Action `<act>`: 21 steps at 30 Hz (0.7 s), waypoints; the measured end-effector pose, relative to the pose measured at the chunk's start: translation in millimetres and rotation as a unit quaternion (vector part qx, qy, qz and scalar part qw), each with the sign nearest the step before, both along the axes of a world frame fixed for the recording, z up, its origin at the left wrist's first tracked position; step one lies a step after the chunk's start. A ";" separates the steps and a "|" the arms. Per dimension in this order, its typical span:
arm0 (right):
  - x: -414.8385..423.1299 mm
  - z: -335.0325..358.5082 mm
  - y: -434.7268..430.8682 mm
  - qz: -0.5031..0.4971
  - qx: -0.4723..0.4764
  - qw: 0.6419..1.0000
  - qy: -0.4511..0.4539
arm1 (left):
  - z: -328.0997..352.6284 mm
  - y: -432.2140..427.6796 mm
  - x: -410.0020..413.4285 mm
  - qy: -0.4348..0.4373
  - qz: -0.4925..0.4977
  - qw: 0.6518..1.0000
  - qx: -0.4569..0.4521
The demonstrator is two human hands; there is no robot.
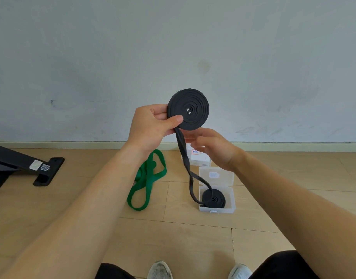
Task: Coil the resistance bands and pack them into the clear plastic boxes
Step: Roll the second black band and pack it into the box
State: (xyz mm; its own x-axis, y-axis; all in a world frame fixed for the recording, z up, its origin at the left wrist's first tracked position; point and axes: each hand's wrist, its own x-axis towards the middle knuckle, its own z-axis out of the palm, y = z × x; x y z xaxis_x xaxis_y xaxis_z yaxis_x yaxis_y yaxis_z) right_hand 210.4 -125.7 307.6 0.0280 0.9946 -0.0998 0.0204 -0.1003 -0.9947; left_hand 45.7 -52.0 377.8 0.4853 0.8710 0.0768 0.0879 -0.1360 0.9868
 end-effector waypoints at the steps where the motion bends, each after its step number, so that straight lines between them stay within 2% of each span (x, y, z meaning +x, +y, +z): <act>1: -0.5 0.6 -1.0 0.002 0.008 1.000 0.018 | 0.7 0.1 -0.4 -0.001 -0.002 1.000 0.002; 6: -1.8 2.4 -3.3 0.012 0.036 0.994 0.106 | 1.7 -0.9 0.1 0.008 -0.016 1.000 0.010; 13: -1.4 4.9 -4.6 0.016 0.016 0.993 0.113 | 1.3 -0.7 1.1 0.008 -0.032 0.999 0.012; 16: 2.1 4.9 -7.1 0.047 -0.007 0.992 0.116 | -0.2 -0.8 2.3 0.009 -0.037 0.999 0.010; 21: -0.4 -0.2 -7.4 0.090 -0.044 0.980 0.170 | -2.2 -1.3 4.8 0.004 -0.037 0.999 -0.006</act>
State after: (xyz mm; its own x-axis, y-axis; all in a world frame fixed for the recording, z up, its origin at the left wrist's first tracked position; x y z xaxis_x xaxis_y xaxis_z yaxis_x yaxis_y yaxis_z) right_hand 210.0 -133.1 307.4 -0.1972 0.9674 -0.1590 -0.2859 -0.2119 -0.9345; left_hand 50.5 -53.3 375.6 0.5492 0.8333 0.0633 0.0853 -0.1312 0.9877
